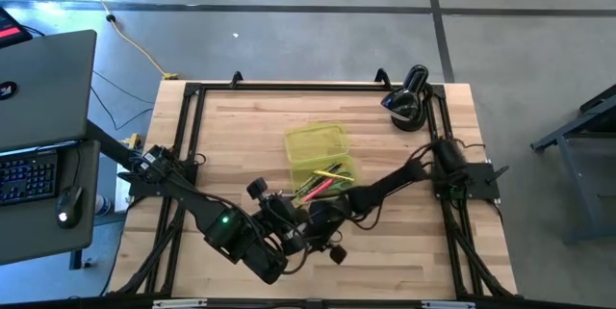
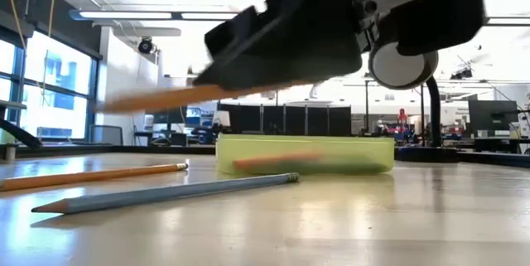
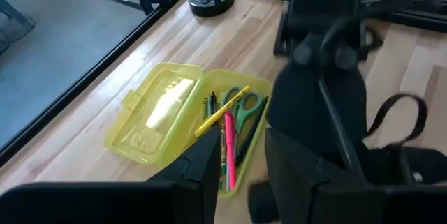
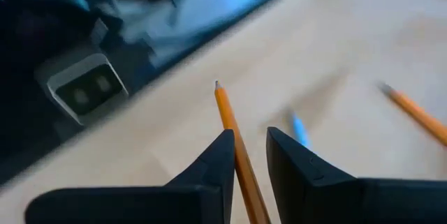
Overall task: Pick & place school supplies into a supply box
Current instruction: Put the orange pencil into the yellow supply box, then put the blue pencil into the yellow supply box
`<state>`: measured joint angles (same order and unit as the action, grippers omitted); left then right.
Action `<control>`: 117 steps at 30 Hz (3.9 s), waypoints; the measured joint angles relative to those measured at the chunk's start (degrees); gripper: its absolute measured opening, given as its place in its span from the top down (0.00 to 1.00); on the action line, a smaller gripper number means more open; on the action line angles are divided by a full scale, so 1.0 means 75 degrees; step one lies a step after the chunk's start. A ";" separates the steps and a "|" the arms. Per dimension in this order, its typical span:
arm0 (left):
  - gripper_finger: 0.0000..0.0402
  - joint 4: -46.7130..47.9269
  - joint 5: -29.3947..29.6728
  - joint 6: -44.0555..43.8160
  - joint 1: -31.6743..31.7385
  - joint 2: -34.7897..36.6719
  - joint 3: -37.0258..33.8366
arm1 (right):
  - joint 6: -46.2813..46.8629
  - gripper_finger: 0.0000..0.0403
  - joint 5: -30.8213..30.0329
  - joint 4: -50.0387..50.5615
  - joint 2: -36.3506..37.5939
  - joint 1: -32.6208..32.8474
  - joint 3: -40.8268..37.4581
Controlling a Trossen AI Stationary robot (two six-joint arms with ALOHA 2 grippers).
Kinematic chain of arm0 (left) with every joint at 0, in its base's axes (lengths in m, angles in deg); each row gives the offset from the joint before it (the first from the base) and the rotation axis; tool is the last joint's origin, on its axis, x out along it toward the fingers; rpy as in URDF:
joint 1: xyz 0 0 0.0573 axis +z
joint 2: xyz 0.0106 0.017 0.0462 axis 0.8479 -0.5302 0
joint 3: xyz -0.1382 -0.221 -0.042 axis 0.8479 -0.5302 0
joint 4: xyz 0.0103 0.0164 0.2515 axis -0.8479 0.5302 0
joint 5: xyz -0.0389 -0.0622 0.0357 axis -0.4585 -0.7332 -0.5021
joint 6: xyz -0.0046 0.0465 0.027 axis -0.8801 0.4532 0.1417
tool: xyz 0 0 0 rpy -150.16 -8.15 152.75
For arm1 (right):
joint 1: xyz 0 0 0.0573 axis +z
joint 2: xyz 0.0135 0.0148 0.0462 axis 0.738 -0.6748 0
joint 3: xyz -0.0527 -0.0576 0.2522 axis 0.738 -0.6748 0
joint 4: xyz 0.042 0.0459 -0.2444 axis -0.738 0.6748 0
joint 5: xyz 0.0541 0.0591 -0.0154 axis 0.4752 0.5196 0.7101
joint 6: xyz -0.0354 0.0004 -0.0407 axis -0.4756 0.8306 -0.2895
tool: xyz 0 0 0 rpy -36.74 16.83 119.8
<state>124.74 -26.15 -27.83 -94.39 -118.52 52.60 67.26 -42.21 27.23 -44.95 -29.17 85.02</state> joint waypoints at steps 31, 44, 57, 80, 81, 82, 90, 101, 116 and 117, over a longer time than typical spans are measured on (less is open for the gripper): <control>0.64 0.0105 -0.0144 -0.0530 0.0014 -0.0003 -0.0003 | -0.0490 0.85 -0.0430 -0.1893 0.2302 -0.3348 -0.3734; 0.64 -0.0012 0.0326 -0.0571 0.0017 -0.0003 -0.0003 | 0.0115 0.69 -0.0685 -0.3269 0.2296 -0.3056 -0.4585; 0.64 -0.0031 0.0117 -0.0592 0.0017 -0.0003 -0.0003 | -0.0664 0.68 -0.2306 -0.3240 0.2299 -0.1552 -0.3880; 0.64 -0.0377 0.0399 -0.0512 0.0006 -0.0003 -0.0003 | -0.0277 0.68 -0.1239 -0.3880 0.0775 0.0158 -0.2525; 0.65 -0.0444 0.0400 -0.0483 0.0006 -0.0003 -0.0003 | -0.0358 0.68 -0.1082 -0.3789 0.0639 0.0124 -0.2335; 0.64 -0.0472 0.0399 -0.0447 0.0003 -0.0003 -0.0003 | -0.0379 0.68 -0.0876 -0.3721 0.0481 0.0090 -0.2130; 0.64 -0.0522 0.0207 -0.0428 0.0003 0.0000 -0.0003 | -0.0555 0.68 -0.0286 -0.3116 -0.0828 -0.0070 -0.0936; 0.64 -0.0545 0.0009 -0.0286 0.0003 0.0000 -0.0003 | -0.0553 0.68 -0.0022 -0.3219 -0.1557 -0.0425 -0.0569; 0.64 -0.0525 0.0009 -0.0087 0.0003 0.0003 -0.0003 | -0.1115 0.70 0.0629 -0.2514 -0.1782 -0.0754 -0.0551; 0.64 -0.0525 0.0009 -0.0088 0.0003 0.0003 -0.0003 | -0.1091 0.71 0.0674 -0.2659 -0.1893 -0.0756 -0.0553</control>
<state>120.81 -26.09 -28.50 -94.36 -118.50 52.58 59.07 -37.16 7.29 -59.15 -34.84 80.87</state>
